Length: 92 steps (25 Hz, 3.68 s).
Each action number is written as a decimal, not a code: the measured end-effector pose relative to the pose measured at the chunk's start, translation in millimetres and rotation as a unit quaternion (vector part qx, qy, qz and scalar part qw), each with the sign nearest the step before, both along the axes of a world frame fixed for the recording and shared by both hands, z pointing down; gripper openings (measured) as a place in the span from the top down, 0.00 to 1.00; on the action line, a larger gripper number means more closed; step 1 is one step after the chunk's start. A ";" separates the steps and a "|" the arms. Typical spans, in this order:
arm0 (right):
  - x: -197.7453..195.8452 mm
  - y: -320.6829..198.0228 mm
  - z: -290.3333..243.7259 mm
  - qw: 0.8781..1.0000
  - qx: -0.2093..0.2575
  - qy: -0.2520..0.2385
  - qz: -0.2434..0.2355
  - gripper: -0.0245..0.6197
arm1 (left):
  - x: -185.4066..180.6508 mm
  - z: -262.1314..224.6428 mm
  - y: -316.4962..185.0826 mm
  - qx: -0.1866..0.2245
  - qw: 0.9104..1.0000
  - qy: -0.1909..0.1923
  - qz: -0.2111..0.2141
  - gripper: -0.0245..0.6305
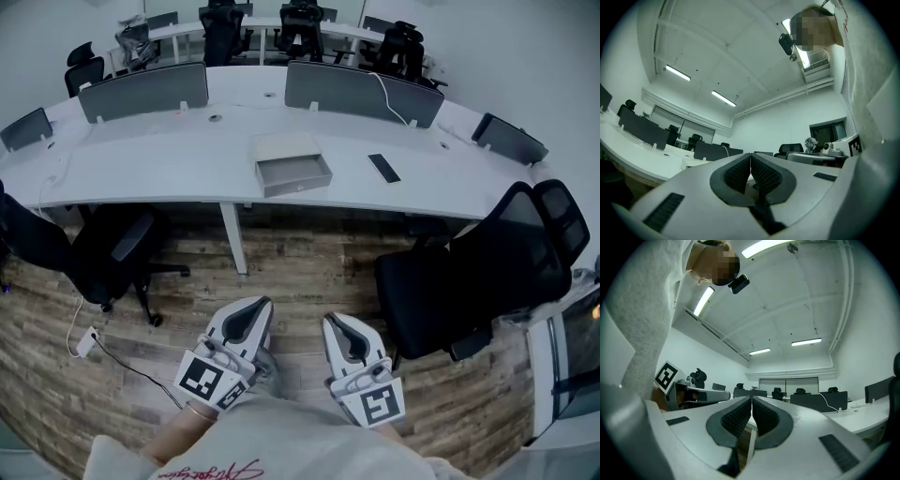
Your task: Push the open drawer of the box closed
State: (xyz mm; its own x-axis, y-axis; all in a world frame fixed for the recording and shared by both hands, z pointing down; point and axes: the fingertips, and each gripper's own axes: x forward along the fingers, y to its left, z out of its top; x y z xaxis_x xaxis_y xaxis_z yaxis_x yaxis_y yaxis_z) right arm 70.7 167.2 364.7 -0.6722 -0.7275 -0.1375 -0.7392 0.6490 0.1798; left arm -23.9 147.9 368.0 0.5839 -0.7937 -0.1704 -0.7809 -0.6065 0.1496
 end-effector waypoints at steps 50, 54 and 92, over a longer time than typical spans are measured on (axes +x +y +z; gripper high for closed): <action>-35.7 -292.9 -8.2 0.999 -0.020 -0.011 0.035 0.93 | 8.6 92.7 -317.5 -0.123 0.990 -0.058 0.030 0.93; -27.7 -295.8 -7.6 0.999 -0.033 -0.016 0.035 0.93 | 18.4 124.7 -339.3 -0.147 0.986 -0.076 -0.014 0.93; 5.6 -307.7 0.3 0.998 -0.043 0.000 0.046 0.93 | 48.4 234.9 -425.8 -0.271 0.937 -0.132 -0.179 0.84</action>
State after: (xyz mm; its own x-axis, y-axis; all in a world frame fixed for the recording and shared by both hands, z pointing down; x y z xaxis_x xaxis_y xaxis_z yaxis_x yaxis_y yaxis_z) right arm 76.2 -140.5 365.0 -0.6015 -0.7955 -0.0730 -0.7968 0.5909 0.1263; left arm 24.4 -277.8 602.9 0.2290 -0.8750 0.4266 -0.9728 -0.1895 0.1335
